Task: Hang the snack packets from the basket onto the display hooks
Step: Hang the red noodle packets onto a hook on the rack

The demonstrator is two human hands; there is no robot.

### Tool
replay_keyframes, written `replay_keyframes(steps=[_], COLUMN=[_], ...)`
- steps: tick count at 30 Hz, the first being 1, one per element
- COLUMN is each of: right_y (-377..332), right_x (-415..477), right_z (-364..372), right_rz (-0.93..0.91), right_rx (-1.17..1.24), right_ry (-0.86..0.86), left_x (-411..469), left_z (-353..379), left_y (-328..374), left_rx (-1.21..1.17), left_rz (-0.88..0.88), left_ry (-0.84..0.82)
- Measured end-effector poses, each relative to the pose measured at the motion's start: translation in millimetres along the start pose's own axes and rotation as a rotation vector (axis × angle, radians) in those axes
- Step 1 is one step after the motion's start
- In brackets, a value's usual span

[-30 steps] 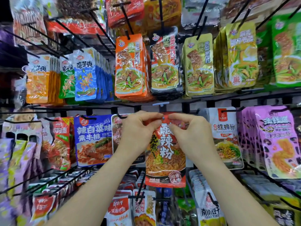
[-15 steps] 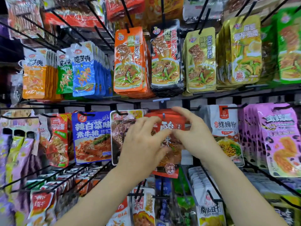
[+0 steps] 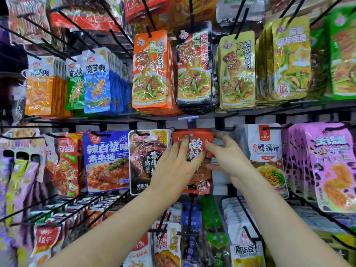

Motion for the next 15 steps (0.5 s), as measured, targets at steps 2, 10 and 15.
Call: replay_keyframes(steps=[2, 10, 15], right_y=[3.0, 6.5, 16.5], right_x=[1.9, -3.4, -12.2], right_z=[-4.1, -6.3, 7.2], right_rz=[-0.024, -0.133, -0.095], right_rx=[-0.054, -0.277, -0.452], right_ry=[0.055, 0.073, -0.069], left_x=[3.6, 13.1, -1.0], left_z=[3.2, 4.0, -3.0], left_y=[-0.6, -0.6, 0.8], left_rx=[0.035, 0.147, 0.131], left_rz=[0.008, 0.045, 0.099], left_ry=[0.003, 0.049, 0.040])
Point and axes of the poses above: each hand's wrist, its own x-axis towards the middle knuckle, its own z-axis out of the palm, y = z × x, the point moved 8 cm from there along x, towards the middle knuckle, and after that the axes turned 5 degrees about -x, right-handed, at the moved point
